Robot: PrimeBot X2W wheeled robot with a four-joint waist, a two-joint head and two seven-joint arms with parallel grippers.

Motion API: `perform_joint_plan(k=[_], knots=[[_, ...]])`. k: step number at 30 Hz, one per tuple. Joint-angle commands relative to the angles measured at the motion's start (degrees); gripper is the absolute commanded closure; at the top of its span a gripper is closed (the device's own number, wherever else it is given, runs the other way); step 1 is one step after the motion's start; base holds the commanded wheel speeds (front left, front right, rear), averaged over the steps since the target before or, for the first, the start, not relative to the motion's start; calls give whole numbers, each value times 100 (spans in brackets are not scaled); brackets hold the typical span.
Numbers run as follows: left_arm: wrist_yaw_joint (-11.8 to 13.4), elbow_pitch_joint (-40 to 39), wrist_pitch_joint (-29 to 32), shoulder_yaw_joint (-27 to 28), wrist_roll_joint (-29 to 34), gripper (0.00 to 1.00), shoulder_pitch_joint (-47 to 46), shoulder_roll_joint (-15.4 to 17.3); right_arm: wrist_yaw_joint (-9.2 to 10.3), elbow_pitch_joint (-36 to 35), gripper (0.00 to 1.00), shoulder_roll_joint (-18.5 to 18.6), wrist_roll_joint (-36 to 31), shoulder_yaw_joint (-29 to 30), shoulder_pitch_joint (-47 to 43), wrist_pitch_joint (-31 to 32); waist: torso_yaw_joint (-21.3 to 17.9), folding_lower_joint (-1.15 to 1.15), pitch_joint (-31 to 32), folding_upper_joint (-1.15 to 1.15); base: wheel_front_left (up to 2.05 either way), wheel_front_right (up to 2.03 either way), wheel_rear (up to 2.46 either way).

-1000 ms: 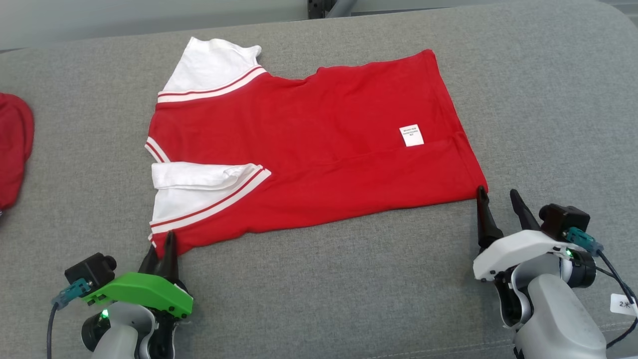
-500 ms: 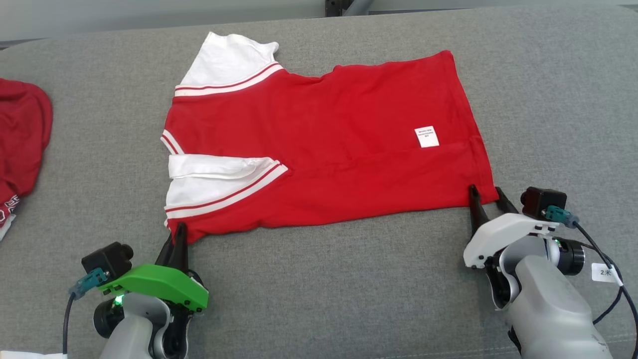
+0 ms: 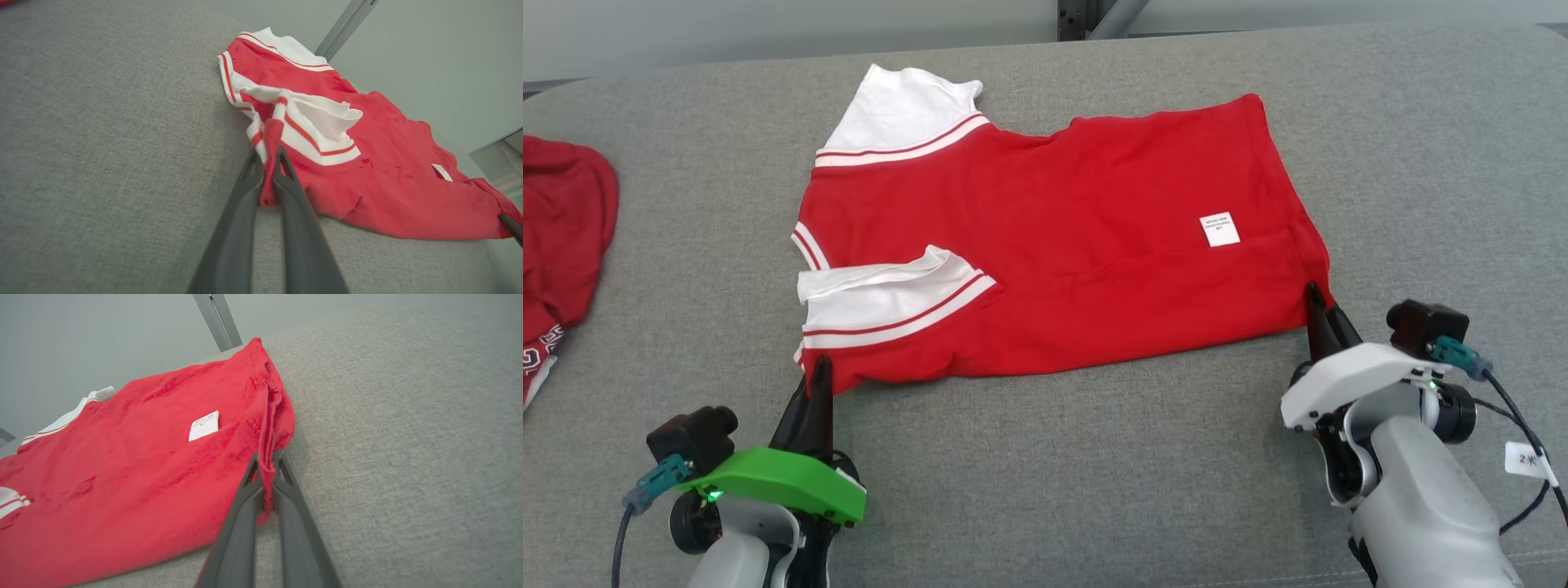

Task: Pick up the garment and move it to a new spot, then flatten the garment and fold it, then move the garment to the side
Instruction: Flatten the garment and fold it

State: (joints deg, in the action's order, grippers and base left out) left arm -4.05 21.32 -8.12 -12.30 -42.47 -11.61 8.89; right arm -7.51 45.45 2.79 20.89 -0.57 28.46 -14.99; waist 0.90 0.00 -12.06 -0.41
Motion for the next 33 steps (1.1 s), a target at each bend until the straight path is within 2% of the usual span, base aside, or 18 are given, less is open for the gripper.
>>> perform_joint_plan(k=[1, 9, 14, 18, 23, 29, 30, 31, 32, 33], knots=[[36, -120, 26, -2, 48, 100, 126, 79, 4, -142, 100, 19, 26, 9, -195, -21, -13, 0, 39, 41, 0, 0, 0], [358, -1449, 358, 27, 16, 100, 1148, 371, 4, -1698, 100, 19, 87, -11, -1492, 236, -98, 0, 194, 41, 0, 0, 0], [657, -2309, 668, 66, -71, 100, 1893, 524, 4, -2909, 100, 19, 115, 53, -2401, 854, -164, 0, 273, 41, 0, 0, 0], [789, -2598, 840, 112, -187, 100, 2299, 599, 4, -3674, 100, 17, 175, 91, -3004, 1372, -204, 0, 322, 41, 0, 0, 0], [873, -2520, 946, 81, -300, 100, 2419, 519, 4, -3934, 100, 18, 312, 172, -3332, 1643, -244, 0, 365, 41, 0, 0, 0], [847, -1907, 1011, 2, -355, 100, 2232, 415, 4, -3657, 100, 20, 292, 208, -3352, 1619, -340, 0, 411, 41, 0, 0, 0], [834, -1793, 993, 8, -358, 100, 2188, 408, 4, -3587, 70, 20, 266, 214, -3328, 1598, -354, 0, 412, 41, 0, 0, 0], [815, -1684, 969, 15, -370, 100, 2154, 397, 4, -3523, 46, 18, 257, 206, -3306, 1570, -368, 0, 412, 41, 0, 0, 0], [799, -1594, 929, 19, -357, 88, 2120, 398, 4, -3474, 3, 18, 268, 188, -3285, 1552, -382, 0, 411, 41, 0, 0, 0], [786, -1511, 892, 27, -335, 56, 2089, 405, 4, -3430, 0, 19, 287, 178, -3277, 1526, -396, 0, 408, 41, 0, 0, 0]])
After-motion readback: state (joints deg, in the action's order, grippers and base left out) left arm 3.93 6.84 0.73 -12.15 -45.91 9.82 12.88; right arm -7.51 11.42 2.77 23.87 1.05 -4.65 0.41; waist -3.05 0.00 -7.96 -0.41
